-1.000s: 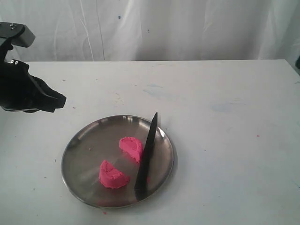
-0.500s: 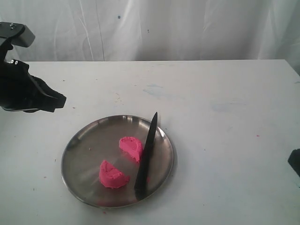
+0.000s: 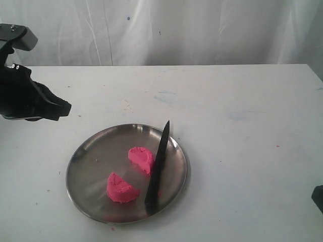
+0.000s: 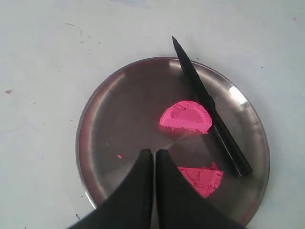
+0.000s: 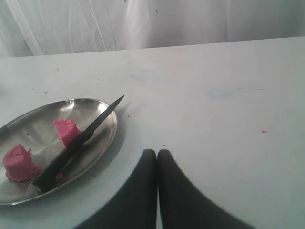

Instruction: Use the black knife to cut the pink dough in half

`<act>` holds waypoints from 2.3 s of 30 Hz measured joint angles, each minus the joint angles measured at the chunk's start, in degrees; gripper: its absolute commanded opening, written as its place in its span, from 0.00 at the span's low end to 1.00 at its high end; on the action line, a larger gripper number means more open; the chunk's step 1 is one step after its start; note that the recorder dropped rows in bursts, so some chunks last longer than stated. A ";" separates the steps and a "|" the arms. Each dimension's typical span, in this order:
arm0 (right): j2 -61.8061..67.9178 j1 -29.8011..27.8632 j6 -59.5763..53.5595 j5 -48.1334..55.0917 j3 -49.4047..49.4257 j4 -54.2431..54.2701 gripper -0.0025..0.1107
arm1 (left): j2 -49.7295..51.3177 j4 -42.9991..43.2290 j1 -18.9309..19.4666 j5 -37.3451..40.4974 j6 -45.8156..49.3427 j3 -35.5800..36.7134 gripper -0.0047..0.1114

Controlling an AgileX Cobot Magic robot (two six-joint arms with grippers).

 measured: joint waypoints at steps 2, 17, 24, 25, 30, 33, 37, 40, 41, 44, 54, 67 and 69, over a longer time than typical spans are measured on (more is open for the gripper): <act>0.00 0.00 0.00 0.13 0.00 0.00 0.02 | 0.00 0.00 0.00 0.00 0.00 0.00 0.12; 0.00 0.00 0.00 0.18 0.00 0.00 0.02 | -16.23 0.15 -4.82 -13.23 0.00 10.43 0.12; 0.00 0.00 0.00 0.18 0.00 0.00 0.02 | -38.58 13.02 -7.56 -20.56 -7.55 24.90 0.12; 0.00 0.00 0.00 0.18 0.00 0.00 0.02 | -41.72 15.58 -7.56 -21.26 -11.65 27.38 0.12; 0.00 0.00 0.00 0.18 0.00 0.00 0.02 | -56.49 26.63 -7.56 -22.01 -30.91 39.20 0.12; 0.00 0.00 0.00 0.18 0.00 0.00 0.02 | -62.87 28.88 -7.56 -21.90 -36.50 45.55 0.12; 0.00 0.00 0.00 0.18 0.00 0.00 0.02 | -67.75 29.75 -7.08 -21.45 -40.36 50.19 0.12; 0.00 0.00 0.00 0.18 0.00 0.00 0.02 | -69.87 29.87 -6.86 -21.31 -41.77 50.76 0.12; 0.00 0.00 0.00 0.18 0.00 0.00 0.02 | -70.20 29.87 -6.86 -21.19 -41.92 50.76 0.12; 0.00 0.00 0.00 0.18 0.00 0.00 0.02 | -70.42 29.87 -6.86 -19.70 -42.26 50.76 0.12; 0.00 0.00 0.00 0.18 0.00 0.00 0.02 | -70.54 29.76 -6.86 -19.11 -38.98 50.76 0.12; 0.00 0.00 0.00 0.18 0.00 0.00 0.02 | -70.54 29.76 -6.86 -19.01 -38.74 50.76 0.12; 0.00 0.00 0.00 0.18 0.00 0.00 0.02 | -70.54 29.76 -6.86 -19.01 -38.74 50.76 0.12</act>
